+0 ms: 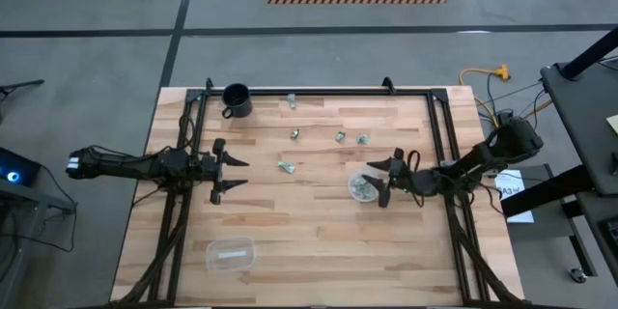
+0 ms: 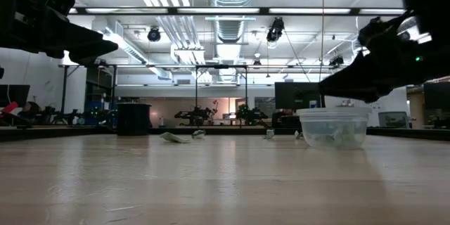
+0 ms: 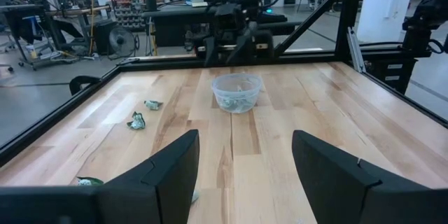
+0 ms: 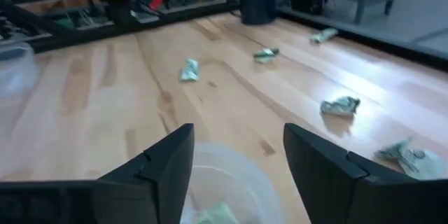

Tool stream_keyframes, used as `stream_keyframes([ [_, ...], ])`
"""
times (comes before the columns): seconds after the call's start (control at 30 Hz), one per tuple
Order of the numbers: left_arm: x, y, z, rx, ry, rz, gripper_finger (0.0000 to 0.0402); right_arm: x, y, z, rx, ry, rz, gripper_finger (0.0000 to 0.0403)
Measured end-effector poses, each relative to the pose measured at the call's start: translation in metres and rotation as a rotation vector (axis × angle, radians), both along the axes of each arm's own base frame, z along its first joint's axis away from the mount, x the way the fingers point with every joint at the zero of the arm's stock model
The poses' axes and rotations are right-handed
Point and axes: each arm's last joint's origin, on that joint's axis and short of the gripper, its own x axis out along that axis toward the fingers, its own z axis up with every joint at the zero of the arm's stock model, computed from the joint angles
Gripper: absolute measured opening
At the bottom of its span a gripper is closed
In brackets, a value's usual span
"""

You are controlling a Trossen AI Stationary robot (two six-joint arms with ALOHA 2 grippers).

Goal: Pick and place Stevia / Truvia into bins
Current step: Put the white stevia packet into the right transparent container

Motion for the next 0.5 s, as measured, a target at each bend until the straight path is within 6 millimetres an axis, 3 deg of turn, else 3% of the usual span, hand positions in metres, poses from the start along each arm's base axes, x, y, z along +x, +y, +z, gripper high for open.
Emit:
stream_keyframes([
  [0.5,0.0,0.0,0.0,0.0,0.0,0.0,0.0212,0.001,-0.057,-0.01,0.099,0.102,-0.059,0.0251],
])
